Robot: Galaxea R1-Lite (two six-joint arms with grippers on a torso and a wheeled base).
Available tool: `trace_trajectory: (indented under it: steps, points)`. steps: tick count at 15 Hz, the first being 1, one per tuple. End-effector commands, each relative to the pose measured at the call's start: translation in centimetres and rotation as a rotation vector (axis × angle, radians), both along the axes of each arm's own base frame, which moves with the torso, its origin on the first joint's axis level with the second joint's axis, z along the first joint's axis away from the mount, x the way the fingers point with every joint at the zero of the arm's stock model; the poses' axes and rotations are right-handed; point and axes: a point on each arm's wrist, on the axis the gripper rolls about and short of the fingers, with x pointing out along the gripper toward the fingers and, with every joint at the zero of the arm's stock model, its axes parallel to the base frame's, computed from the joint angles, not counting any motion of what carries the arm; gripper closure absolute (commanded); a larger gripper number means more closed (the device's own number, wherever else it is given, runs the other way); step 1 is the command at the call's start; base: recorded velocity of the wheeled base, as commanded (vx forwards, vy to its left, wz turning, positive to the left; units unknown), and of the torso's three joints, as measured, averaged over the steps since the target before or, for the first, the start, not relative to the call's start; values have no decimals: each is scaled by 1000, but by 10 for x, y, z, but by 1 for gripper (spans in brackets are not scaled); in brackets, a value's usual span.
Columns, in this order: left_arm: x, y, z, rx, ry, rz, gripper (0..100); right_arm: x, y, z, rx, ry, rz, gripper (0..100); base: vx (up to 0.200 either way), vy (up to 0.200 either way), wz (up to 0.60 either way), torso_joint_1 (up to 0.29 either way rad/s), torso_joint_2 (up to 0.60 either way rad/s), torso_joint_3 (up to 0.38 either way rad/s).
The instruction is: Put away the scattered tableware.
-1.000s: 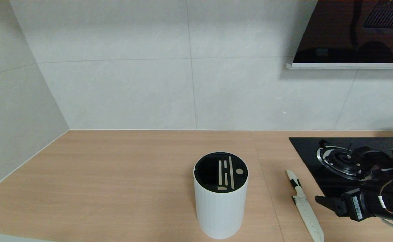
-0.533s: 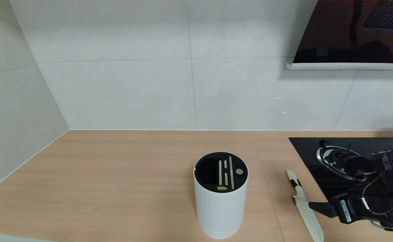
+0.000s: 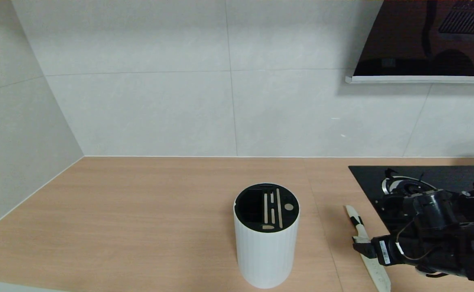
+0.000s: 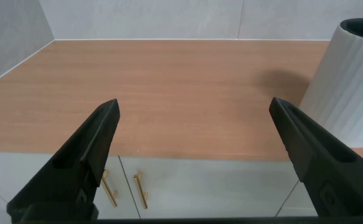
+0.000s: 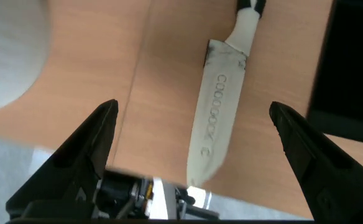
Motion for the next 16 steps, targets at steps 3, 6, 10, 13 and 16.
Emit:
trace_trajectory:
  steps: [3,6,10,13,16]
  points:
    - [0,0,0,1,1,0,0,17,7,-49,-71,45,-83,0,0,0,0,0,0,0]
    - [0,0,0,1,1,0,0,25,7,-61,-103,-7,-136,0,0,0,0,0,0,0]
    - [0,0,0,-1,1,0,0,30,9,-63,-66,-24,-169,0,0,0,0,0,0,0]
    - [0,0,0,-1,0,0,0,33,10,-64,-54,-28,-182,0,0,0,0,0,0,0]
    - [0,0,0,-1,1,0,0,41,16,-70,-53,-42,-230,0,0,0,0,0,0,0]
